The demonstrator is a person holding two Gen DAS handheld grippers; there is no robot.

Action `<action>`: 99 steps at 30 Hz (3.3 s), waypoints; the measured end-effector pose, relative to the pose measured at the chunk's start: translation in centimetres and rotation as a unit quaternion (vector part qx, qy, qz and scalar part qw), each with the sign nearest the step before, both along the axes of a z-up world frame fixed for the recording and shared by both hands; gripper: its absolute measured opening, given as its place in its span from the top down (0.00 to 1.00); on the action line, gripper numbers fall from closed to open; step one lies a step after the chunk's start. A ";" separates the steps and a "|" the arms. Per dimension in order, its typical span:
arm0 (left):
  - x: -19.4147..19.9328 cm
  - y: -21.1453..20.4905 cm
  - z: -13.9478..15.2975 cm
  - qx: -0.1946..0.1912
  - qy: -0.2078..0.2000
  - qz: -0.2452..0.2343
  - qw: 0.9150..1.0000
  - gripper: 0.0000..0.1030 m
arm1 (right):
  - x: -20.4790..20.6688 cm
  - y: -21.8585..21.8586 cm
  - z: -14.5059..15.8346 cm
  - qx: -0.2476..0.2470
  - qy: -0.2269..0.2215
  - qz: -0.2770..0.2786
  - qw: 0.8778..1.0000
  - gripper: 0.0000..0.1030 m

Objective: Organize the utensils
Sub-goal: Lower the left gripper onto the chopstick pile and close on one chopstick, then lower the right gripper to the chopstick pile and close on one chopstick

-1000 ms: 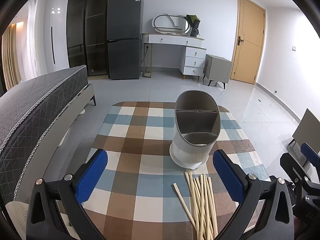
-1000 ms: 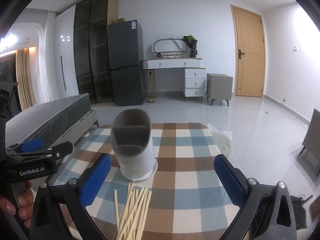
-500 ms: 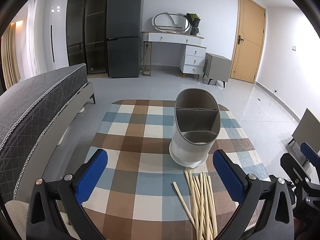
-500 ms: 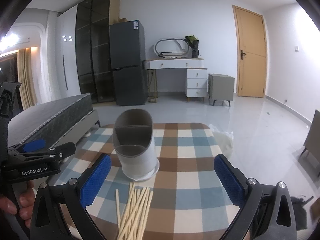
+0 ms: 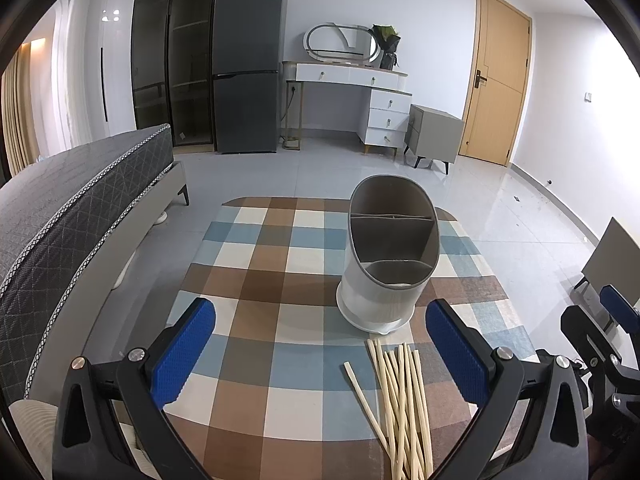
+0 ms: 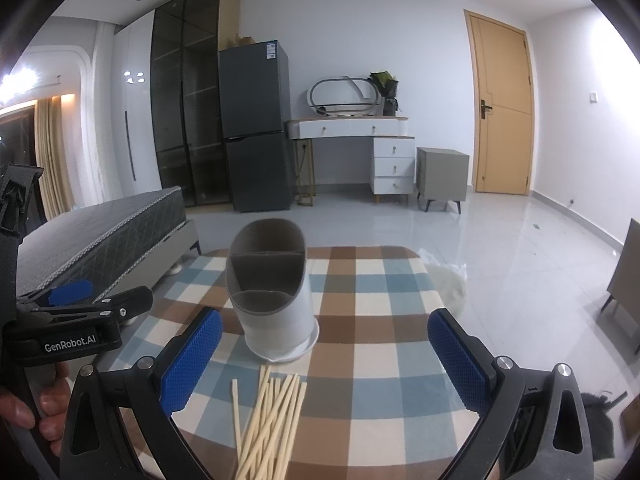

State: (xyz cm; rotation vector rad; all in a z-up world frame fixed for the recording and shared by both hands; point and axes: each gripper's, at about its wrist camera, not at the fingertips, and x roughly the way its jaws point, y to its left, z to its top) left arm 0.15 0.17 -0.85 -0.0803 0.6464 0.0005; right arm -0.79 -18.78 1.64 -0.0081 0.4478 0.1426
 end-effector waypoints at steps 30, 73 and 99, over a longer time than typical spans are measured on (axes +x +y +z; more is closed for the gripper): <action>7.9 0.0 -12.8 -0.075 0.300 0.002 0.951 0.13 | 4.5 -2.4 -3.0 0.053 0.135 -0.031 0.989 0.00; 7.0 0.3 -5.7 -0.111 0.201 -0.036 0.973 0.98 | 9.3 -0.2 -11.1 0.055 0.331 -0.009 0.942 0.46; 8.6 3.9 -4.9 -0.162 0.188 -0.021 0.968 0.98 | 14.1 5.9 -15.4 -0.098 0.370 0.028 0.924 0.90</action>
